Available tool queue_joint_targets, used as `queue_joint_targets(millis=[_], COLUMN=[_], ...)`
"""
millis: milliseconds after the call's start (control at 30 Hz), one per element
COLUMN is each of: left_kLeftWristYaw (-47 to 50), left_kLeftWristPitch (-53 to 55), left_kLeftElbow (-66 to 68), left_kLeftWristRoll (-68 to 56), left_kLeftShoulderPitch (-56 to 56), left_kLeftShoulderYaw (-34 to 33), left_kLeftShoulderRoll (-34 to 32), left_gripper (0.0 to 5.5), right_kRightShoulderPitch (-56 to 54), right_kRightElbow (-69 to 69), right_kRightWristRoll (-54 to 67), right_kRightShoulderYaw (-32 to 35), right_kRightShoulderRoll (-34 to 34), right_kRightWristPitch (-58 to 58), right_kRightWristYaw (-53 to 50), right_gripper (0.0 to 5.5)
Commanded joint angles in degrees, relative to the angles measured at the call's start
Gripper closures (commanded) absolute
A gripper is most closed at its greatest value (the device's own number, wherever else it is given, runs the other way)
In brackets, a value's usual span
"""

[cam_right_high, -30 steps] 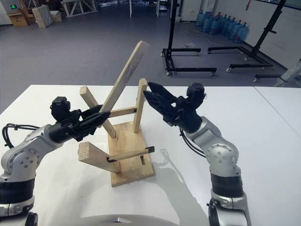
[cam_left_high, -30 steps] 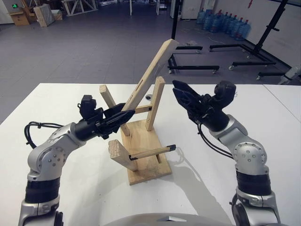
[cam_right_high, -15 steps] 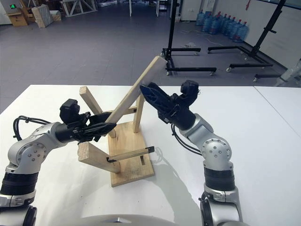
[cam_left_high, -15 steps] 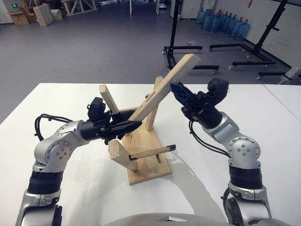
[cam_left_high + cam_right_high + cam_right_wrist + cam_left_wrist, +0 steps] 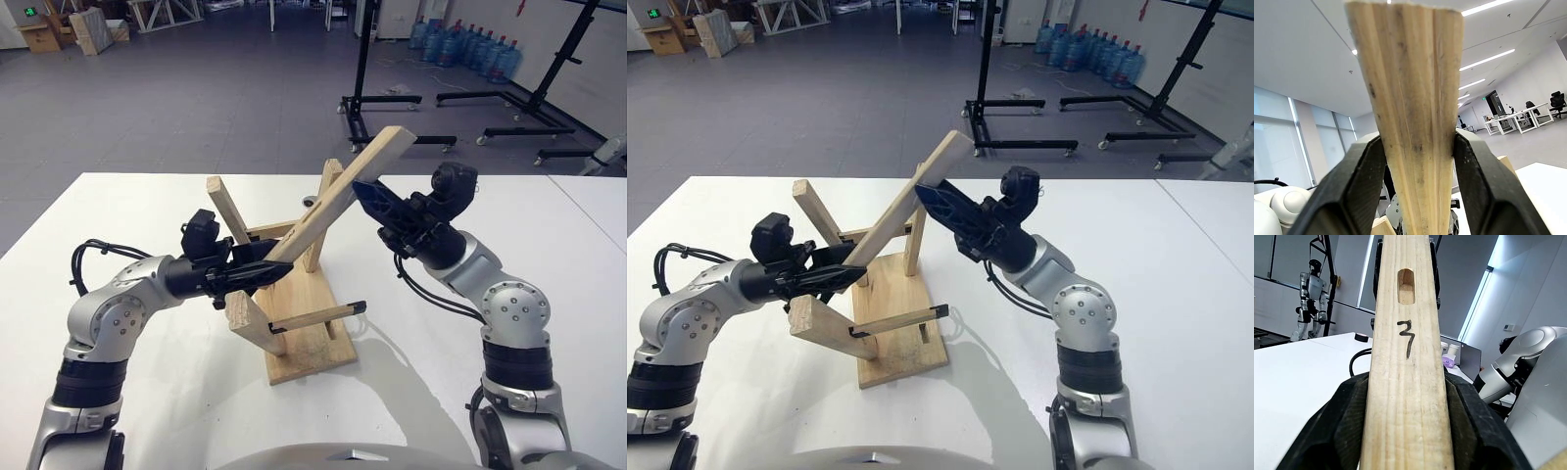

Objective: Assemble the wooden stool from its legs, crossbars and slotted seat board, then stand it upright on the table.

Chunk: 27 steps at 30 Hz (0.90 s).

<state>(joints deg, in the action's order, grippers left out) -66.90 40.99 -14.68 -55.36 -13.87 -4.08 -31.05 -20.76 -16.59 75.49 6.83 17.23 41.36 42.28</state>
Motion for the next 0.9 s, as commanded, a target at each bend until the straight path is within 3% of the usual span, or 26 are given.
queue_joint_targets(millis=[33, 133, 167, 400, 533, 800, 900], left_kLeftWristYaw=[-1.5, -1.8, -1.8, -1.9, -1.7, -1.1, -0.3], left_kLeftWristPitch=[1.3, 1.5, 1.5, 1.7, 2.0, 2.5, 3.3], left_kLeftElbow=[0.4, 0.5, 0.4, 0.1, 0.0, 0.1, 0.9], left_kLeftWristRoll=[-1.3, -1.5, -1.3, -0.8, -0.7, -0.2, -0.6], left_kLeftShoulderPitch=[0.5, 0.7, 0.8, 0.4, 0.2, 0.2, -0.4], left_kLeftShoulderYaw=[0.0, 0.1, 0.2, 0.5, 0.9, 1.4, 1.0], left_kLeftShoulderRoll=[-0.7, -0.6, -0.6, -0.6, -0.5, -0.8, -0.6], left_gripper=[3.45, 3.45, 3.46, 3.46, 3.46, 3.46, 3.46], right_kRightShoulderPitch=[-1.2, -1.1, -1.0, -1.1, -0.9, -0.5, -0.4], right_kRightElbow=[-1.2, -1.8, -1.9, -1.8, -2.2, -2.8, -2.9], right_kRightWristRoll=[0.7, 0.0, -0.5, -1.5, -1.0, -0.1, 0.0], right_kRightShoulderYaw=[0.6, 0.3, 0.1, -0.3, -0.3, -0.2, -0.1], right_kRightShoulderRoll=[0.3, 0.0, -0.1, -1.2, -1.6, -1.8, -1.6], right_kRightWristPitch=[0.5, 0.3, 0.2, -0.2, 0.0, 0.5, 0.4], right_kRightWristYaw=[0.5, -0.1, -0.4, -2.7, -2.3, -1.8, -1.6], right_gripper=[3.47, 3.47, 3.07, 1.94, 1.94, 3.25, 3.43])
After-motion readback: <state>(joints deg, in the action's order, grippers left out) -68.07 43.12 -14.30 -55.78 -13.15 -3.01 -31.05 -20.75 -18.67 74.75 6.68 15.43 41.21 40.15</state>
